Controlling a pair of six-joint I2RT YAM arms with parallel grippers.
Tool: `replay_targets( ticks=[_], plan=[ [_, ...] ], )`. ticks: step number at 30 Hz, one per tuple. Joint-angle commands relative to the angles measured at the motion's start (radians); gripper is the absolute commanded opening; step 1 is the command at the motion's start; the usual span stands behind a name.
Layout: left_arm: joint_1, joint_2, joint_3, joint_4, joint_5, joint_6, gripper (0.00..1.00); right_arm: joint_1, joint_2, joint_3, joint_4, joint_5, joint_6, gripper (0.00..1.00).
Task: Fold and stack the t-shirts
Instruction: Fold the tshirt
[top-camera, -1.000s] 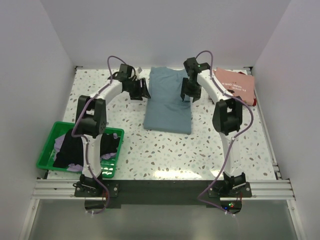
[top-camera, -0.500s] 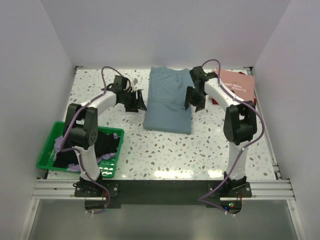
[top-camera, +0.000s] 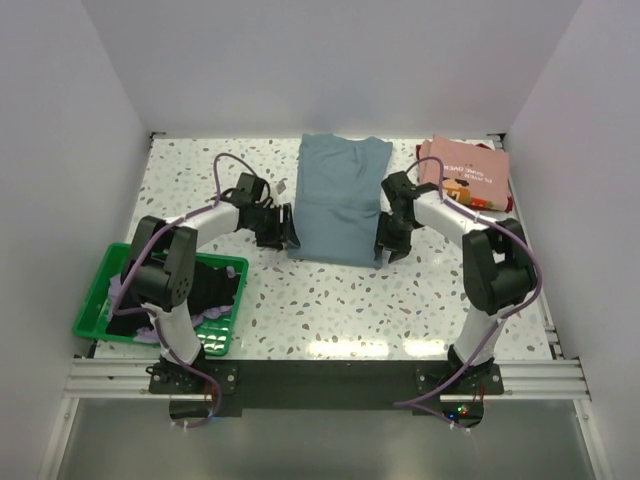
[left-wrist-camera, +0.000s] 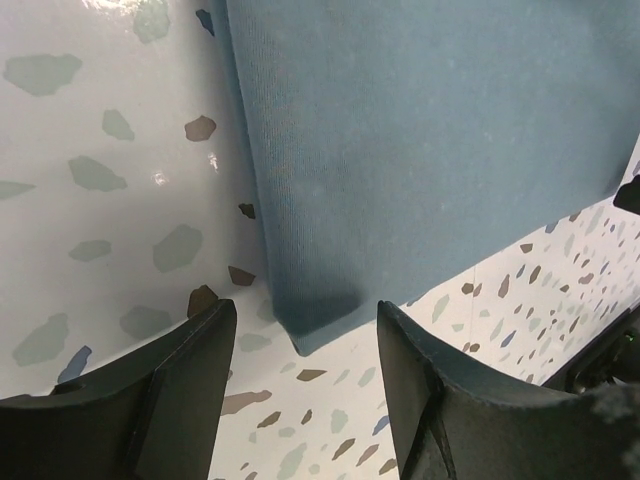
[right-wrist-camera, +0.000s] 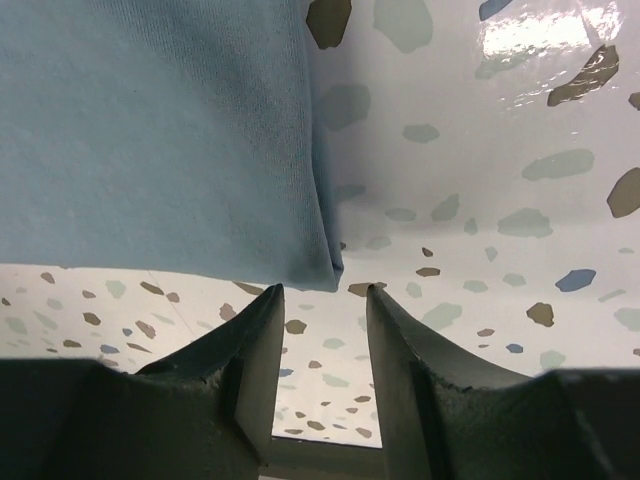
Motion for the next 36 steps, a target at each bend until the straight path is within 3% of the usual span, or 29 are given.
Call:
replay_targets(
  ticks=[1, 14, 28, 36],
  plan=[
    [0.002, -0.051, -0.006, 0.050, 0.016, -0.004, 0.64, 0.000, -0.047, -0.037, 0.082, -0.026, 0.030, 0.42],
    [0.000, -0.069, -0.019, 0.014, -0.001, 0.039, 0.64, 0.018, 0.040, -0.044, 0.110, -0.010, 0.038, 0.31],
    [0.000, -0.039, 0.010, -0.022, -0.001, 0.098, 0.64, 0.037, 0.042, -0.154, 0.148, 0.013, 0.082, 0.23],
    [0.000, -0.005, -0.003, -0.004, 0.034, 0.095, 0.52, 0.046, 0.034, -0.169, 0.150, 0.014, 0.091, 0.18]
  ],
)
